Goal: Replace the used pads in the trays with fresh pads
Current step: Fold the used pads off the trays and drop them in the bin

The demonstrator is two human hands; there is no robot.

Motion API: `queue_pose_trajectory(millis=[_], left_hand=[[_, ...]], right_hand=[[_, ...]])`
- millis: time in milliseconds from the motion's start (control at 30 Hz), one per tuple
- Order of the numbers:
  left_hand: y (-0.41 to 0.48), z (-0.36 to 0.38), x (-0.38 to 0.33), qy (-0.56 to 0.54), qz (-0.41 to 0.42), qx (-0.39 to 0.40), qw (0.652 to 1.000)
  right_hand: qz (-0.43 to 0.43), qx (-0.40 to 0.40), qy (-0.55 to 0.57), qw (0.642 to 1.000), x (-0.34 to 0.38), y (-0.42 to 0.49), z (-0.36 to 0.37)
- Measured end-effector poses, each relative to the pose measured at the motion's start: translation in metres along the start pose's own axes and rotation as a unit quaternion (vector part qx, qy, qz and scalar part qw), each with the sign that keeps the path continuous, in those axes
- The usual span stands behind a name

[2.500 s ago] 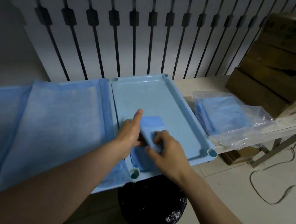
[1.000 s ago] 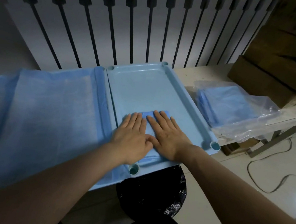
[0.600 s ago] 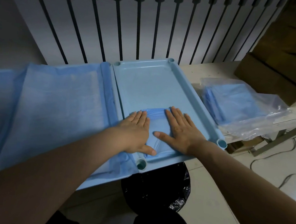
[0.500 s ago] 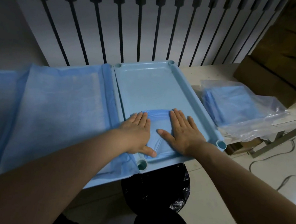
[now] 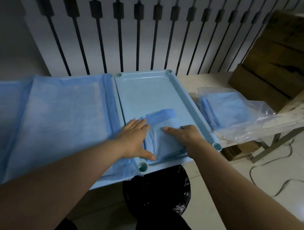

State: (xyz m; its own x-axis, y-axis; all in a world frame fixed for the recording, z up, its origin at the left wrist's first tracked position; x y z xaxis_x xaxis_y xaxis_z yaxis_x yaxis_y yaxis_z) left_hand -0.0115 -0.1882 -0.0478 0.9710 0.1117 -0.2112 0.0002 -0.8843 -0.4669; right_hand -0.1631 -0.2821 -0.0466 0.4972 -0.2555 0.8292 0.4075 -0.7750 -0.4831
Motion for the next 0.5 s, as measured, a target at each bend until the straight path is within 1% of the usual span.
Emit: queue_pose_trajectory(millis=[67, 100, 133, 167, 200, 233, 300, 367, 400, 433, 467, 500], left_hand=[[-0.005, -0.003, 0.002, -0.116, 0.013, -0.054, 0.992], [-0.007, -0.006, 0.004, -0.199, 0.015, -0.096, 0.975], [-0.010, -0.010, 0.006, -0.294, 0.007, -0.138, 0.946], [-0.015, -0.015, 0.007, -0.384, -0.005, -0.176, 0.906], [-0.018, -0.017, 0.009, -0.464, -0.016, -0.191, 0.865], [-0.023, -0.019, 0.008, -0.530, -0.018, -0.191, 0.826], [-0.035, -0.021, 0.004, -0.649, 0.004, -0.162, 0.743], [-0.051, -0.019, -0.006, -0.752, 0.044, -0.100, 0.650], [-0.061, -0.017, -0.014, -0.783, 0.067, -0.066, 0.615], [-0.073, -0.014, -0.024, -0.795, 0.075, -0.044, 0.601], [-0.082, -0.011, -0.031, -0.795, 0.076, -0.039, 0.601], [-0.091, -0.008, -0.038, -0.793, 0.071, -0.052, 0.603]], right_hand=[[-0.041, 0.025, 0.056, 0.997, 0.003, -0.010, 0.001], [-0.063, 0.029, 0.080, 0.994, 0.003, -0.014, 0.001], [-0.080, 0.035, 0.102, 0.991, 0.004, -0.020, 0.000], [-0.094, 0.048, 0.124, 0.987, 0.005, -0.025, -0.001], [-0.108, 0.067, 0.151, 0.980, 0.007, -0.033, -0.002], [-0.124, 0.091, 0.176, 0.972, 0.009, -0.041, -0.003], [-0.145, 0.139, 0.216, 0.956, 0.014, -0.062, -0.003], [-0.156, 0.173, 0.236, 0.943, 0.017, -0.082, -0.003], [-0.158, 0.185, 0.243, 0.939, 0.017, -0.092, -0.002], [-0.157, 0.195, 0.245, 0.937, 0.016, -0.101, -0.001], [-0.154, 0.204, 0.246, 0.935, 0.015, -0.111, 0.000], [-0.148, 0.210, 0.245, 0.935, 0.011, -0.119, 0.001]])
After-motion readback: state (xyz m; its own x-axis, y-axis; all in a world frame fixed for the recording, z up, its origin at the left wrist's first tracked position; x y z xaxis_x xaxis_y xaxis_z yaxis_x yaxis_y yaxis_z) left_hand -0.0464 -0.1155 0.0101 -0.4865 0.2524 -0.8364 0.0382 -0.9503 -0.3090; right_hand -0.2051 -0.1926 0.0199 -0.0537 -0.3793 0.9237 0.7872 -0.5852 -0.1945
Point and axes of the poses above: each hand's wrist, its own y-axis towards the middle knuckle, its own z-axis out of the palm, x = y × z, the point moved 2 cm from there along y, towards the middle knuckle, and after that the axes turned 13 degrees about x, right-handed, at the moved point
